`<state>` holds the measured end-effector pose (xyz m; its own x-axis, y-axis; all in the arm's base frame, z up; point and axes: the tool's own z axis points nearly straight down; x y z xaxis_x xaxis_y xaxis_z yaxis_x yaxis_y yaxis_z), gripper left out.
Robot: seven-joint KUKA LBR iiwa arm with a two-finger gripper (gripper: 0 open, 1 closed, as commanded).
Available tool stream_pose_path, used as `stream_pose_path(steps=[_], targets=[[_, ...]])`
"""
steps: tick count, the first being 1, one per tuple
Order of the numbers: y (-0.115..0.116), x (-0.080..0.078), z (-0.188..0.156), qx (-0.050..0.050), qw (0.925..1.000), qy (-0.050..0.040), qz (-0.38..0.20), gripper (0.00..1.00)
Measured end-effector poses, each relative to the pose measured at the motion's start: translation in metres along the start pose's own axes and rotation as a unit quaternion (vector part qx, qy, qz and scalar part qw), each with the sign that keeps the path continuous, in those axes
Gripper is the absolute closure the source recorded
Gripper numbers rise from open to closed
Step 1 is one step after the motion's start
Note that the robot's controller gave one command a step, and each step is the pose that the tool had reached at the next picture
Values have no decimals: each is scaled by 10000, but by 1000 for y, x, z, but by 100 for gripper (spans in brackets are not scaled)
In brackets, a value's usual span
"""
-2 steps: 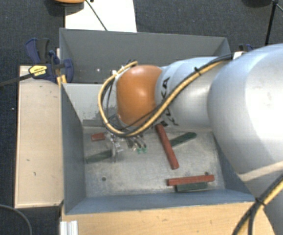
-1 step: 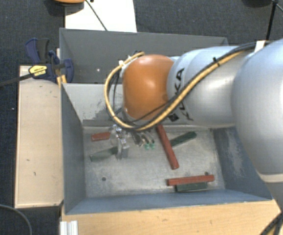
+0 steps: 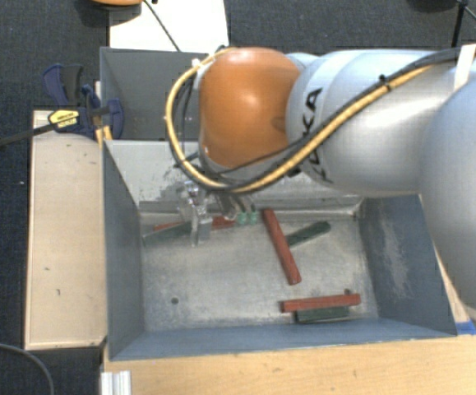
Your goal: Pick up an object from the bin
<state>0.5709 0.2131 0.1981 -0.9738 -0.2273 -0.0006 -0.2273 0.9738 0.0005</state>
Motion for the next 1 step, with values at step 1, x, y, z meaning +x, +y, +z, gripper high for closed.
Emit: stream_pose_path(steps=[1], targets=[[-18,8,-24,-8,9999,-26,117,100]])
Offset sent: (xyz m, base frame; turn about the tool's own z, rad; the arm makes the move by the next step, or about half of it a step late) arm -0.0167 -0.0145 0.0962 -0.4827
